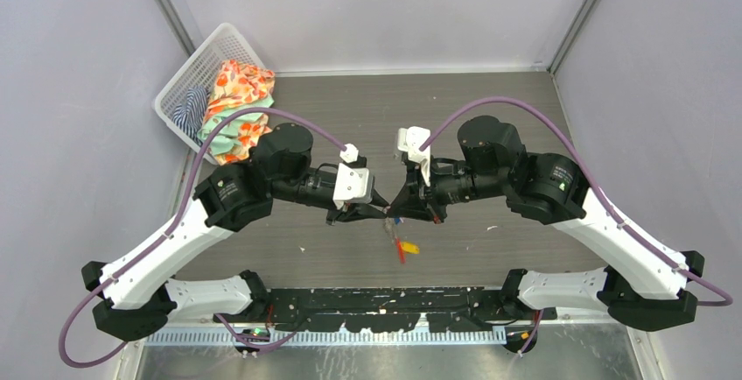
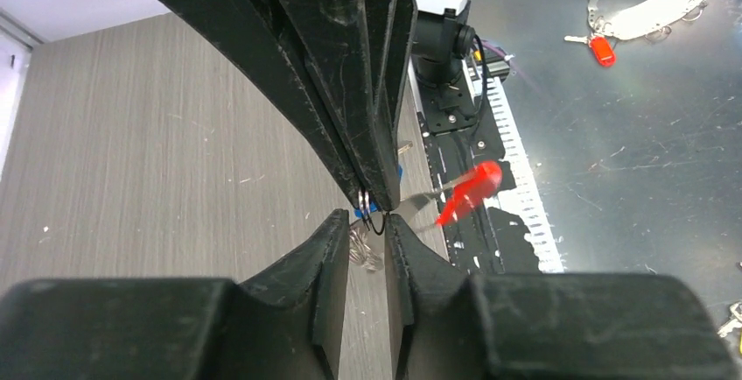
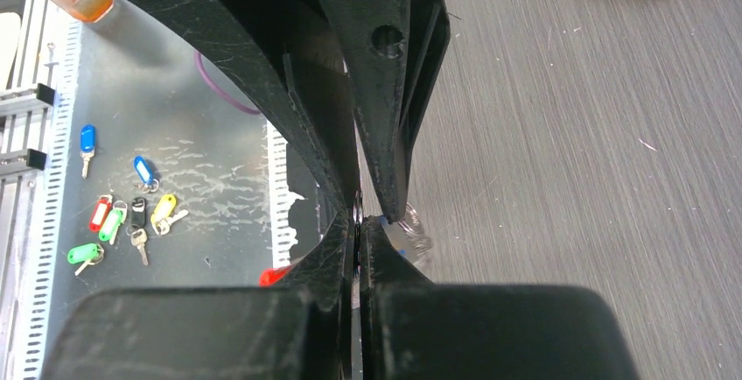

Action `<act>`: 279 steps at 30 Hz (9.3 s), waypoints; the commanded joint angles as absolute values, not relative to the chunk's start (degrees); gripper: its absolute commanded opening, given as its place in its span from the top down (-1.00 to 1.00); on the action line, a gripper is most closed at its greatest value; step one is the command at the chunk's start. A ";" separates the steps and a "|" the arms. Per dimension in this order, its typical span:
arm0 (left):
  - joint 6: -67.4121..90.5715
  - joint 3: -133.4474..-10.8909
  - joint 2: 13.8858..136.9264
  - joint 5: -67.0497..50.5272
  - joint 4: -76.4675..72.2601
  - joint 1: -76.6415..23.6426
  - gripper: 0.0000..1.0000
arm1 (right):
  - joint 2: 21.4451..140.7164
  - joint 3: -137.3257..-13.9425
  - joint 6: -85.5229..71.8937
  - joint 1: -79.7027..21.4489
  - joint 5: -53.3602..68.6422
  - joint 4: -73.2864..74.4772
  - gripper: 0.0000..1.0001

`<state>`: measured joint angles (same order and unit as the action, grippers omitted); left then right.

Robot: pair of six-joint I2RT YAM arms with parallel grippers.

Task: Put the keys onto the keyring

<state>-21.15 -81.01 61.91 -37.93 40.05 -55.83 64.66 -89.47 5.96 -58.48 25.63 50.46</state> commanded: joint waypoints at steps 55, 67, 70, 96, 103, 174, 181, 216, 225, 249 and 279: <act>-7.49 -82.36 58.89 -41.87 31.95 -52.74 0.99 | 52.28 -78.71 4.00 -58.42 23.36 32.96 0.24; -6.37 -81.76 58.54 -40.97 30.10 -52.56 0.99 | 53.06 -79.53 6.20 -58.42 25.28 34.54 0.98; -4.79 -81.47 58.45 -40.57 28.86 -52.23 0.99 | 53.10 -79.71 6.57 -58.39 25.32 35.59 0.99; -0.36 -81.22 58.71 -41.27 24.97 -50.71 0.99 | 46.08 -68.39 -3.40 -58.42 16.51 20.22 -0.47; -0.35 -80.25 58.01 -39.39 24.14 -50.63 0.99 | 46.12 -65.81 -5.05 -58.41 15.25 14.61 -0.39; 5.01 -80.40 58.18 -44.64 22.02 -49.22 0.99 | 53.48 -79.13 8.78 -58.41 22.27 26.41 0.87; 4.95 -80.33 59.07 -44.62 22.30 -49.13 0.99 | 55.17 -81.43 8.08 -58.39 23.54 30.17 0.98; -16.41 -85.51 63.67 -46.54 38.03 -49.60 0.41 | 69.24 -101.99 6.12 -58.38 20.08 56.61 0.98; -18.33 -85.14 63.19 -46.76 40.26 -50.49 0.42 | 70.81 -102.98 7.17 -58.41 20.21 58.08 0.98; -23.83 -85.90 65.01 -42.52 43.66 -52.12 0.99 | 67.13 -100.62 3.82 -58.37 19.74 52.78 0.64; 10.33 -92.07 65.91 -51.31 18.12 -51.42 0.99 | 41.85 -72.11 2.04 -58.34 18.60 15.78 0.23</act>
<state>7.90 -91.00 67.26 -50.19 23.53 -51.64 43.29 -72.25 2.42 -58.39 18.74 22.46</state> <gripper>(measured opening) 0.009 0.394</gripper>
